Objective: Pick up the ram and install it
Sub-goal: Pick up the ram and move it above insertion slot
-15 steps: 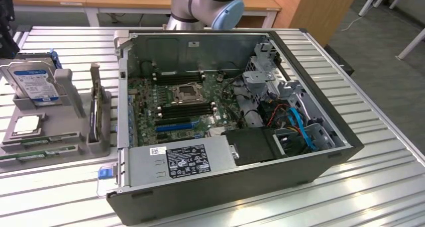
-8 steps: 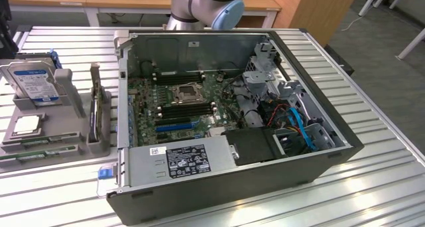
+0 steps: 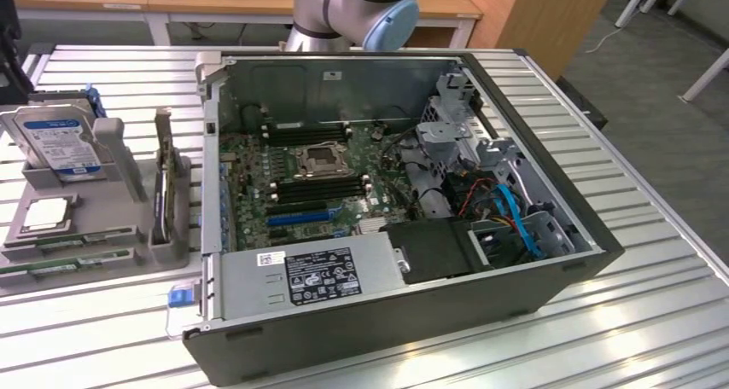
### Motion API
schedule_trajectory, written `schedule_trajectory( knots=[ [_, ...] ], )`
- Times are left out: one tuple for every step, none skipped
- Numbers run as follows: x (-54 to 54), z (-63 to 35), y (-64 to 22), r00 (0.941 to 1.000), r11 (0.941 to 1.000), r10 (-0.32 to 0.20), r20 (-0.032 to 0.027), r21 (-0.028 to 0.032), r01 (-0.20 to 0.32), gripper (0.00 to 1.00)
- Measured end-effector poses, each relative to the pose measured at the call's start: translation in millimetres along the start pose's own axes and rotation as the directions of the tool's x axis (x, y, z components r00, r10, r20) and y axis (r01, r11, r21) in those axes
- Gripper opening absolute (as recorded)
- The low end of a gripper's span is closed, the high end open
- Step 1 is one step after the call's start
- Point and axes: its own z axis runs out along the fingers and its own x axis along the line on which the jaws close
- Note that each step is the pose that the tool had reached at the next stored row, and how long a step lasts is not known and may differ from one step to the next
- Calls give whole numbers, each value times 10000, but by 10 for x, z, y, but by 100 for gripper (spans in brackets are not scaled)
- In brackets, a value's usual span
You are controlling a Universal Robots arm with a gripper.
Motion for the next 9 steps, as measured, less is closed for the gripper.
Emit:
schedule_trajectory(
  knots=[
    [0, 18, -1, 10000, 10000, 0, 0, -1, 0, 24],
    [0, 37, -2, 10000, 10000, -1, -1, -1, 1, 24],
    [1, 55, -4, 10000, 10000, -2, 0, -1, 2, 24],
    [1, 72, -4, 10000, 10000, -1, -1, -1, 1, 24],
    [1, 90, -5, 10000, 10000, -1, -1, -2, 1, 24],
    [1, 108, -6, 10000, 10000, -1, -1, -2, 1, 24],
    [2, 126, -8, 10000, 10000, -2, -1, -2, 2, 24],
    [2, 146, -9, 10000, 10000, -2, -1, -2, 2, 24],
    [2, 164, -10, 10000, 10000, -2, 0, -1, 2, 24]
  ],
)
